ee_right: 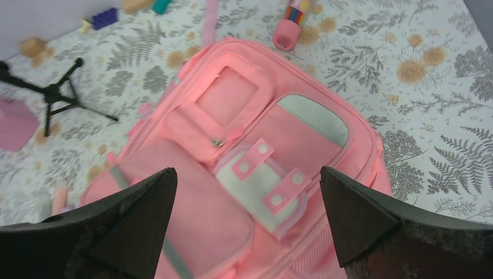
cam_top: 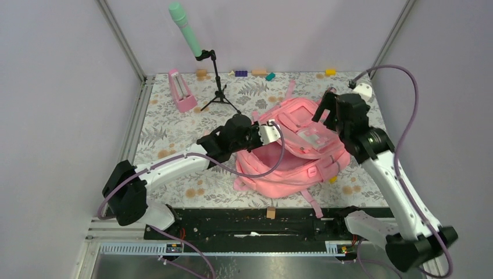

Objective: Pack the student bag
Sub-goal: Pick up the stationery from the center of the board, then place the stationery in the student bag.

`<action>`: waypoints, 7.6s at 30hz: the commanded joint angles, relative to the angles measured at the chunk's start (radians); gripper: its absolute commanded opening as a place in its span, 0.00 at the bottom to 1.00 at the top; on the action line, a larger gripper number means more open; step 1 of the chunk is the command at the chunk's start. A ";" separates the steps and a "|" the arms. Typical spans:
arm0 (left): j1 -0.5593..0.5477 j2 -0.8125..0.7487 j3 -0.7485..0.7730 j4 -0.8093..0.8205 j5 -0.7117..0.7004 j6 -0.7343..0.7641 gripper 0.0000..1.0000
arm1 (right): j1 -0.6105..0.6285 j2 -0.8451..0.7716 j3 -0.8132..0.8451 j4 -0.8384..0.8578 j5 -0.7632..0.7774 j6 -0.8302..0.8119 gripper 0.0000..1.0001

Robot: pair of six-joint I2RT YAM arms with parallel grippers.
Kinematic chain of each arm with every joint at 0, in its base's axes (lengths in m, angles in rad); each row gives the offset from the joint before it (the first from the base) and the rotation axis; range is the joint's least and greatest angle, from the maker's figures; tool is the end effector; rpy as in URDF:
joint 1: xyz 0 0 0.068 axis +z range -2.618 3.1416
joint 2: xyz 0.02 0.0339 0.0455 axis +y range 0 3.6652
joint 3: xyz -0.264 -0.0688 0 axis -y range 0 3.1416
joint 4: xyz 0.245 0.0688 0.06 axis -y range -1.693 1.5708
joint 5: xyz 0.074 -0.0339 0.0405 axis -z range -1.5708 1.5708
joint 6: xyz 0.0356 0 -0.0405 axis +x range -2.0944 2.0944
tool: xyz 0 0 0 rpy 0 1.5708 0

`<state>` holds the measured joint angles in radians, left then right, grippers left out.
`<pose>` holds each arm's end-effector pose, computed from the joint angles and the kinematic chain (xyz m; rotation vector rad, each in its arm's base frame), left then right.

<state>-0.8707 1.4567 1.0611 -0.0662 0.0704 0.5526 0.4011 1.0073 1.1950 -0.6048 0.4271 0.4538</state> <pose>0.2153 -0.2595 0.2879 1.3671 1.5170 -0.2712 0.1952 0.0668 0.3982 0.3234 1.9240 0.1399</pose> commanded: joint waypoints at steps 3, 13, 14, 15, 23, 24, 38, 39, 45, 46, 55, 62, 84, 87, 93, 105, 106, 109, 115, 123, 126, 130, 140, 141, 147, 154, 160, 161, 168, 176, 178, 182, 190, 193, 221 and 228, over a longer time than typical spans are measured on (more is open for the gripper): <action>-0.009 -0.091 -0.029 -0.075 -0.045 -0.139 0.00 | -0.162 0.298 0.076 0.163 -0.108 0.101 0.99; -0.014 -0.062 0.049 -0.161 -0.065 -0.180 0.00 | -0.301 0.788 0.467 0.164 -0.201 0.151 0.95; -0.015 -0.063 0.049 -0.161 -0.063 -0.181 0.00 | -0.312 0.831 0.498 0.164 -0.218 0.155 0.94; -0.014 -0.064 0.052 -0.163 -0.061 -0.182 0.00 | -0.323 0.885 0.527 0.164 -0.230 0.160 0.93; -0.023 -0.070 0.063 -0.174 -0.056 -0.193 0.00 | -0.370 1.229 0.900 -0.007 -0.211 0.148 0.92; -0.024 -0.072 0.063 -0.175 -0.054 -0.194 0.00 | -0.369 1.278 0.970 -0.051 -0.206 0.141 0.92; -0.023 -0.088 0.065 -0.171 -0.056 -0.201 0.00 | -0.373 1.518 1.195 -0.229 -0.169 0.187 0.94; -0.024 -0.090 0.065 -0.171 -0.057 -0.201 0.00 | -0.373 1.526 1.197 -0.228 -0.176 0.190 0.93; -0.024 -0.102 0.063 -0.165 -0.064 -0.200 0.00 | -0.389 1.575 1.250 -0.260 -0.197 0.218 0.85; -0.023 -0.103 0.062 -0.164 -0.064 -0.200 0.00 | -0.394 1.584 1.258 -0.268 -0.208 0.229 0.84; -0.022 -0.114 0.064 -0.168 -0.063 -0.202 0.00 | -0.439 1.652 1.348 -0.333 -0.271 0.271 0.57; -0.024 -0.135 0.048 -0.155 -0.097 -0.189 0.00 | -0.439 1.648 1.344 -0.331 -0.272 0.274 0.37; -0.024 -0.148 0.048 -0.159 -0.075 -0.216 0.00 | -0.440 1.209 1.019 -0.048 -0.208 0.060 0.00; -0.024 -0.156 0.037 -0.145 -0.043 -0.220 0.00 | -0.439 1.155 1.030 -0.051 -0.211 0.025 0.00; -0.023 -0.135 0.057 -0.149 -0.086 -0.269 0.00 | -0.438 0.939 0.858 -0.028 -0.308 -0.008 0.00; -0.023 -0.110 0.076 -0.147 -0.075 -0.384 0.00 | -0.438 0.189 0.097 -0.145 -0.666 -0.008 0.00; -0.023 -0.107 0.078 -0.149 -0.075 -0.393 0.00 | -0.438 0.131 0.028 -0.157 -0.705 -0.006 0.00; -0.023 -0.093 0.093 -0.168 -0.075 -0.421 0.00 | -0.438 -0.016 -0.049 -0.284 -0.773 -0.017 0.00; -0.022 -0.070 0.156 -0.235 -0.075 -0.481 0.00 | -0.435 -0.222 -0.127 -0.501 -1.038 -0.008 0.00; -0.022 -0.069 0.162 -0.238 -0.052 -0.518 0.00 | -0.406 -0.341 -0.110 -0.737 -1.145 -0.030 0.00; -0.021 -0.070 0.165 -0.238 -0.043 -0.523 0.00 | -0.406 -0.384 -0.160 -0.755 -1.187 -0.018 0.00; -0.022 -0.085 0.156 -0.229 -0.030 -0.518 0.00 | -0.379 -0.399 -0.240 -0.712 -1.203 -0.011 0.00; -0.022 -0.087 0.152 -0.224 -0.031 -0.513 0.00 | -0.143 -0.231 -0.279 -0.378 -1.084 0.157 0.00; -0.023 -0.087 0.152 -0.224 -0.029 -0.513 0.00 | -0.138 -0.213 -0.298 -0.330 -1.085 0.181 0.00; -0.022 -0.104 0.148 -0.220 -0.037 -0.509 0.00 | -0.114 -0.153 -0.373 -0.017 -0.936 0.367 0.00; -0.023 -0.126 0.141 -0.215 -0.052 -0.496 0.00 | -0.109 -0.133 -0.511 0.297 -0.685 0.594 0.00; -0.023 -0.140 0.137 -0.209 -0.048 -0.491 0.00 | -0.049 -0.169 -0.631 0.540 -0.407 0.791 0.00; -0.022 -0.142 0.137 -0.206 -0.047 -0.491 0.00 | -0.031 -0.165 -0.639 0.569 -0.359 0.798 0.00; -0.023 -0.143 0.136 -0.205 -0.035 -0.491 0.00 | 0.033 -0.037 -0.592 0.709 -0.182 0.764 0.00; -0.024 -0.125 0.135 -0.203 -0.027 -0.488 0.00 | 0.135 0.122 -0.513 0.875 -0.169 0.812 0.00; -0.023 -0.121 0.135 -0.204 -0.027 -0.488 0.00 | 0.166 0.146 -0.482 0.882 -0.149 0.820 0.01; -0.023 -0.120 0.135 -0.205 -0.046 -0.481 0.00 | 0.175 0.175 -0.450 0.893 -0.171 0.852 0.08; -0.023 -0.124 0.132 -0.208 -0.126 -0.470 0.00 | 0.177 0.052 -0.369 0.648 -0.017 0.694 0.22; -0.022 -0.125 0.132 -0.207 -0.110 -0.479 0.00 | 0.177 0.037 -0.353 0.626 -0.004 0.653 0.28; -0.024 -0.142 0.130 -0.182 0.060 -0.516 0.00 | 0.246 0.436 -0.406 1.271 0.034 0.342 0.30; -0.025 -0.113 0.134 -0.185 0.063 -0.525 0.00 | 0.258 0.391 -0.461 1.222 0.130 0.328 0.73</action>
<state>-0.8700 1.3739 1.1629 -0.3271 -0.0113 0.0620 0.6399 1.4536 0.7406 0.4614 0.4698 0.8482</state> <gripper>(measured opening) 0.065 0.670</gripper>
